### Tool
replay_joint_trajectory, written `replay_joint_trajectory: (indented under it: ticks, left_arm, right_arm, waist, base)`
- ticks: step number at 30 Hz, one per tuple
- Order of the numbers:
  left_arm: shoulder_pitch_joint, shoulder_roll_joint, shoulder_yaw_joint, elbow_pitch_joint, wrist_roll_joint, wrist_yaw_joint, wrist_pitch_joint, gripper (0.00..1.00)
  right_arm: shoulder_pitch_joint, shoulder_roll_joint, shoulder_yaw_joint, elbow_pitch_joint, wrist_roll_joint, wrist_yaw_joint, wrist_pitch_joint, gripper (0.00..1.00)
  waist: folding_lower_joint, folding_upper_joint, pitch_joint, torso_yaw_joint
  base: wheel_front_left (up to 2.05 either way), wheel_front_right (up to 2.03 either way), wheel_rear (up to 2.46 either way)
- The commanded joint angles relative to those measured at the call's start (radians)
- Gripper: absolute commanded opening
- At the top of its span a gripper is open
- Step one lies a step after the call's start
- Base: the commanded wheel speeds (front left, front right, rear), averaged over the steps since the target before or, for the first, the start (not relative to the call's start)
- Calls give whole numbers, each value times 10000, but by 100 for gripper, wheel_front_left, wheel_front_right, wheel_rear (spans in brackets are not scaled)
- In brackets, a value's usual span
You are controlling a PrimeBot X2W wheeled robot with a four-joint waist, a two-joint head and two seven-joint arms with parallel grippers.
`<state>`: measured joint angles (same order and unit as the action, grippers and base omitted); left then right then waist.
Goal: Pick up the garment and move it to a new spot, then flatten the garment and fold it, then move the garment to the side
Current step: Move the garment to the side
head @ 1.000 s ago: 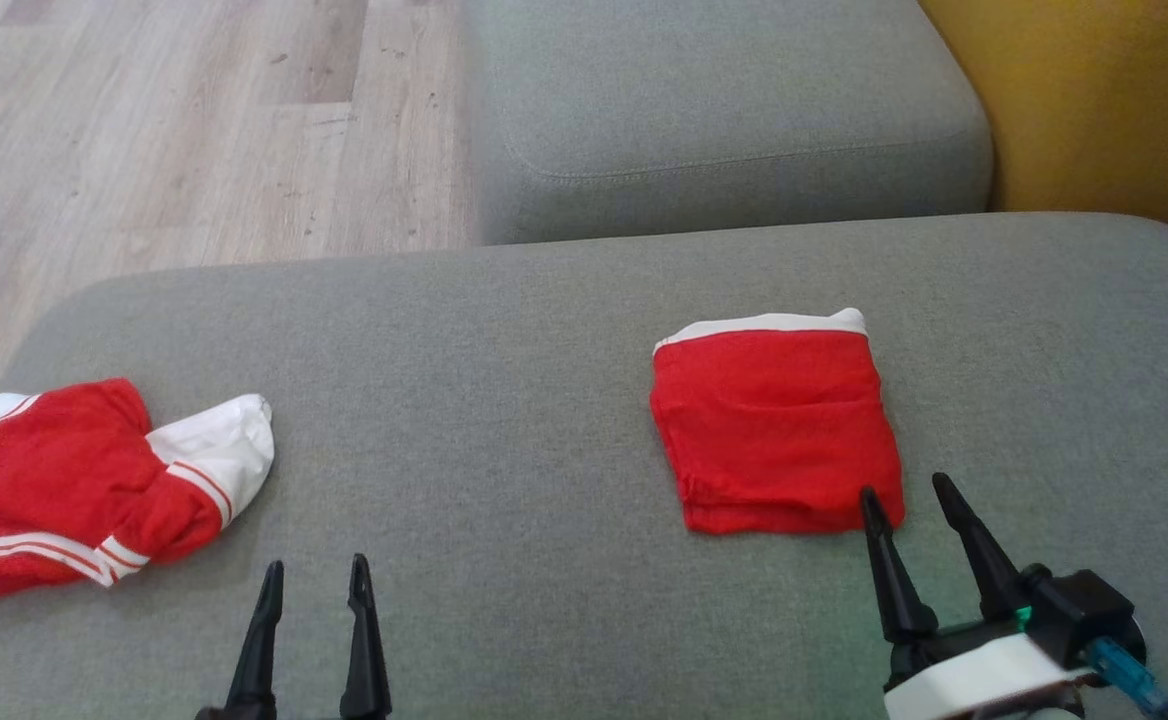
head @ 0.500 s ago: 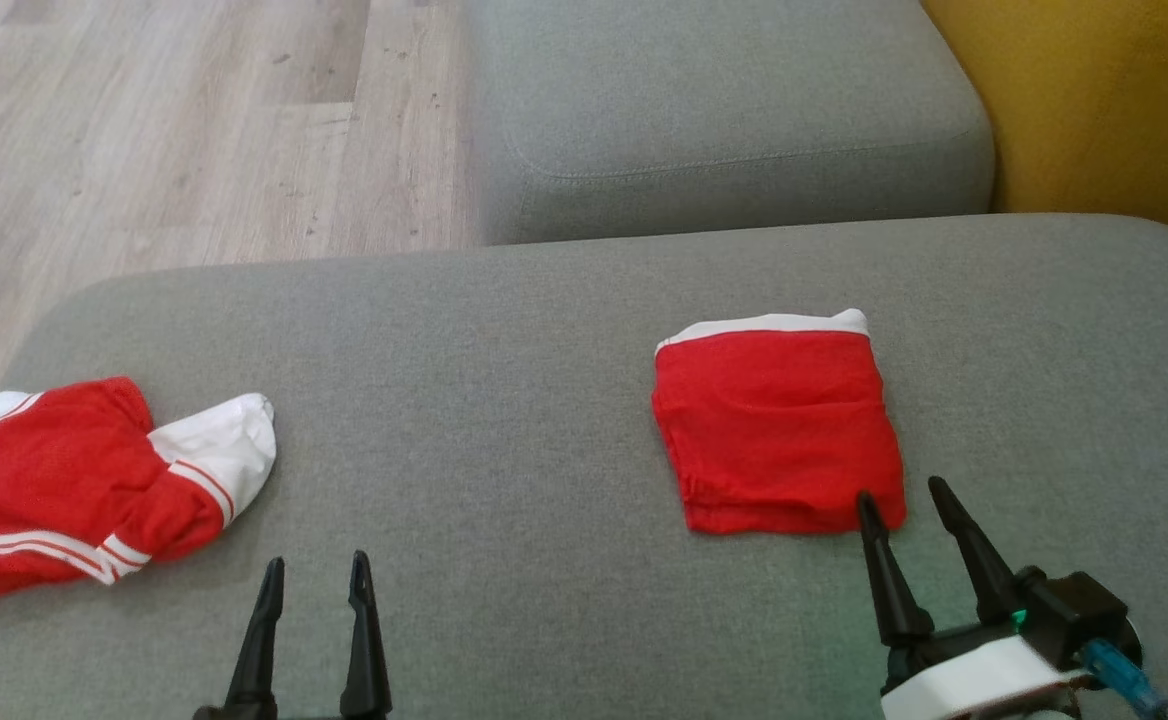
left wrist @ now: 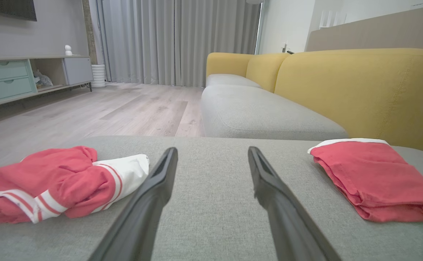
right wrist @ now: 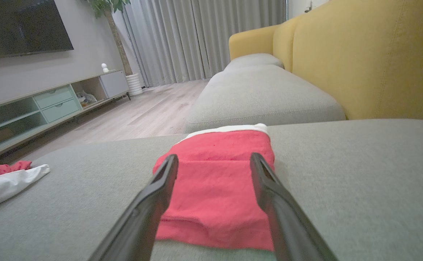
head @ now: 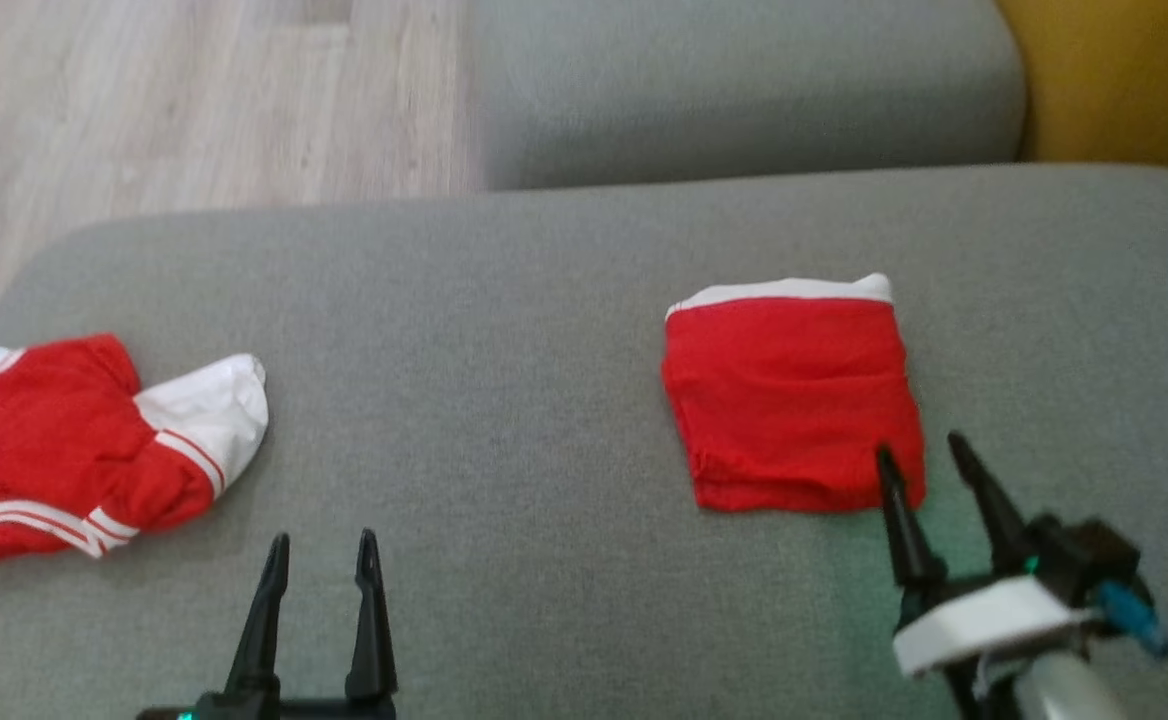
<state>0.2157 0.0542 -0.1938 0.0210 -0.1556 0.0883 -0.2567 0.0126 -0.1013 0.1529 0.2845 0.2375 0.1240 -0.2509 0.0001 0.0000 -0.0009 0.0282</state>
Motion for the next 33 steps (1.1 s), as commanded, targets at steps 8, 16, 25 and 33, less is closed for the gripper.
replay_joint_trajectory:
  ticks: [8, 16, 25, 33]
  left_arm:
    - [-1239, -39, 19, -657, 127, -14, -51, 100]
    - [-1815, -39, -381, -539, 104, -47, -51, 100]
    - [-1905, -39, -275, -622, -32, 70, -51, 100]
    - [-2669, -39, -300, -755, 136, -307, -51, 100]
  right_arm:
    - [-2674, -677, -207, 1749, 265, 67, 401, 100]
    - [-4112, -1022, -400, 3602, 929, 67, 1919, 100]
    - [-4446, -1556, 12, 3632, 1879, 67, 1896, 0]
    - [-4916, -3415, -382, 2889, 1777, 67, 2269, 0]
  waist:
    - [-1, 0, 1428, 180]
    - [-1, 0, 2109, 520]
    - [-1, 0, 2624, 137]
    - [-1, 0, 3891, -851]
  base:
    - [0, 0, 0]
    - [0, 0, 0]
    - [0, 0, 0]
    - [0, 0, 0]
